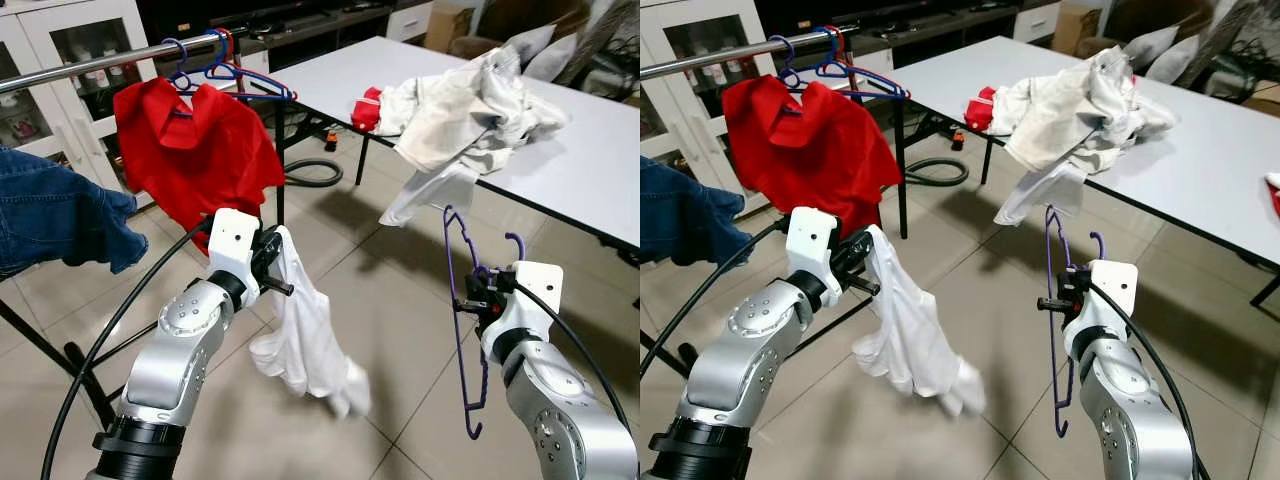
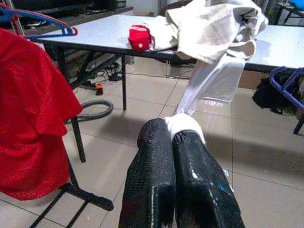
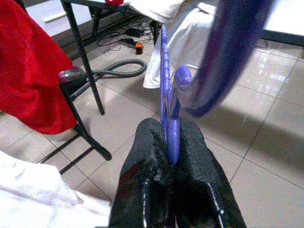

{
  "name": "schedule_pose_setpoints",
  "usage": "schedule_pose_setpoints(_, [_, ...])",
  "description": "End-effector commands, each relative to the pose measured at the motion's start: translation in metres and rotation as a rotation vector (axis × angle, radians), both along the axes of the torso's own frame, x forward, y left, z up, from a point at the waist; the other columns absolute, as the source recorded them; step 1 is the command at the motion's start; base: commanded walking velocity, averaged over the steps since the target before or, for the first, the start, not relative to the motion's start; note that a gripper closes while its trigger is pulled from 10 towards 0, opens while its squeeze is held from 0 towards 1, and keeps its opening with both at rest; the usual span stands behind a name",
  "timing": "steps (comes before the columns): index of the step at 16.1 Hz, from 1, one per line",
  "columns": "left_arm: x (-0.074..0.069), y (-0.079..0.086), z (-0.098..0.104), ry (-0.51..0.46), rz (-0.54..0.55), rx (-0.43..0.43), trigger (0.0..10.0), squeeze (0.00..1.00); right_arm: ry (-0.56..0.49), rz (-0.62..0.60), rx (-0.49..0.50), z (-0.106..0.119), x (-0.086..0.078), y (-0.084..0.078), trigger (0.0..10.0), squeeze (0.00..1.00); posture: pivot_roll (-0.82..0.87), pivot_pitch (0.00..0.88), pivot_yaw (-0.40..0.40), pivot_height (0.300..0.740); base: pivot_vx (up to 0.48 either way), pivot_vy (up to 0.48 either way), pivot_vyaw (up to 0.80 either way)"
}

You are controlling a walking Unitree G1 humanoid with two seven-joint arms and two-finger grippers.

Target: Hang hanger

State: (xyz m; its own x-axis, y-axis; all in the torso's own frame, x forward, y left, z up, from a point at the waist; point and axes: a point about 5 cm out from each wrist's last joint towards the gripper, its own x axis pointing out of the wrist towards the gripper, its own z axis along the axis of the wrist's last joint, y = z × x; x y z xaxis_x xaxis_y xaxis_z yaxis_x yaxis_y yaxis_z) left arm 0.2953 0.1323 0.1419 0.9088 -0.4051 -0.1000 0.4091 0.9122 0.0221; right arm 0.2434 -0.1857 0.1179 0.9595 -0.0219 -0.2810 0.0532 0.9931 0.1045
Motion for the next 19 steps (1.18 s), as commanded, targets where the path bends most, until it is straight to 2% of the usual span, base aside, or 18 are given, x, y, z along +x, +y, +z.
schedule_pose_setpoints(1, [0.0011, -0.0016, 0.0126, -0.056, -0.014, -0.018, 10.0, 0.00, -0.045, 0.006, -0.002, 0.0088, 0.0026, 0.0006, 10.0, 0.00, 0.06, 0.000, 0.007, 0.740, 0.244, 0.000, 0.00])
schedule_pose_setpoints(9, [0.0025, 0.0011, 0.0138, -0.058, -0.006, -0.021, 10.0, 0.00, -0.048, 0.011, 0.004, 0.0091, 0.0036, 0.0019, 10.0, 0.00, 0.07, 0.004, 0.008, 0.740, 0.260, 0.000, 0.00])
schedule_pose_setpoints(12, [0.0028, 0.0021, 0.0145, -0.059, -0.005, -0.031, 10.0, 0.00, -0.052, 0.022, 0.002, 0.0099, 0.0045, 0.0031, 10.0, 0.00, 0.07, 0.002, 0.008, 0.740, 0.314, 0.000, -0.63])
schedule_pose_setpoints(19, [0.0047, 0.0055, 0.0159, -0.070, 0.013, -0.044, 10.0, 0.00, -0.065, 0.053, -0.022, 0.0123, 0.0087, 0.0029, 10.0, 0.00, 0.06, 0.000, 0.008, 0.740, 0.326, 0.000, 0.00])
